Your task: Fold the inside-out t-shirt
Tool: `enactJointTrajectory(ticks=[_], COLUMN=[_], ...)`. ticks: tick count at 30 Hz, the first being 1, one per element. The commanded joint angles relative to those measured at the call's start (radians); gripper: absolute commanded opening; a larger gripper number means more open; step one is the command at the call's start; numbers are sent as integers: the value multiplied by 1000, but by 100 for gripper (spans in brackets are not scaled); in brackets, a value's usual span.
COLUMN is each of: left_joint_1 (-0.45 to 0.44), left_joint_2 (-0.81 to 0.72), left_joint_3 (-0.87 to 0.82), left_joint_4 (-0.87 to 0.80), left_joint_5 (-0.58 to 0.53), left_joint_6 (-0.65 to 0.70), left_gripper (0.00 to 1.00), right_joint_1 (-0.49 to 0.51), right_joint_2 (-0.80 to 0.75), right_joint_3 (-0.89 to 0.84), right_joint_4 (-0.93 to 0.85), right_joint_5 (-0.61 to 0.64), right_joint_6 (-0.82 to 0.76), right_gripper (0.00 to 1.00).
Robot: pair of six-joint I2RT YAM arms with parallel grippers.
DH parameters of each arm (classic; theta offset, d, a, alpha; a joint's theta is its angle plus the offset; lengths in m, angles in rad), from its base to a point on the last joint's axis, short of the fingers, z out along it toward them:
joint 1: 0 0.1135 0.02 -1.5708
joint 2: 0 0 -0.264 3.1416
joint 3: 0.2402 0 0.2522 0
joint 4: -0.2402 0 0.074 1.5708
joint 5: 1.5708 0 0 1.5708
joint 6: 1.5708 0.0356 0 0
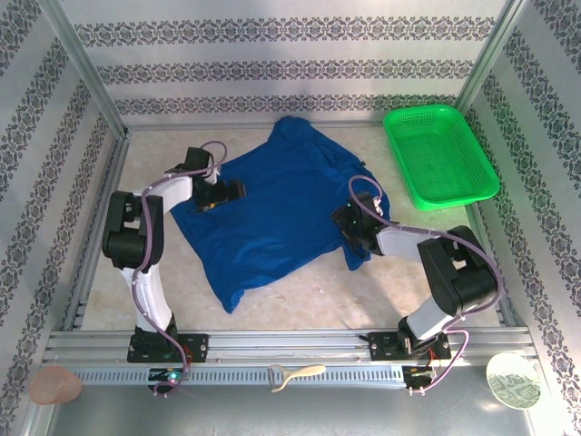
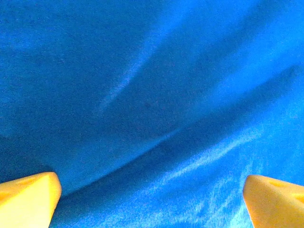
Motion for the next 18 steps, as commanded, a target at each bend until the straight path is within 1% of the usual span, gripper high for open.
enactJointTrajectory(ticks=[1,4,8,9,11,13,15,16,18], left_joint_1=[10,11,-4,-18,-80,-160,-240,-262,-278], left_joint_2=[-73,-167,-331,-369,-449,-505,-537,-542,-539], left_joint_3=[-151,-298,-533,-586,-668,-682,-639,-609,-515], left_joint_4=[25,92,233,276,354,374,370,357,309], left_joint_5=[27,54,102,110,123,101,88,91,87], left_joint_6=[-69,-134,-304,-349,-449,-507,-534,-535,-508], left_gripper=[100,100,100,100,100,100,100,100,100], right_joint_1=[-20,-28,-56,-67,-92,-112,-123,-124,-117], right_joint_2=[76,135,241,275,341,399,423,413,341], right_joint_3=[53,139,311,367,480,605,708,737,747], right_joint_4=[-105,-146,-237,-258,-291,-327,-328,-340,-362], right_joint_5=[-6,-13,-32,-41,-57,-89,-160,-173,-163], right_joint_6=[20,10,-30,-48,-98,-170,-274,-314,-395], right_gripper=[58,58,58,58,58,58,57,56,57])
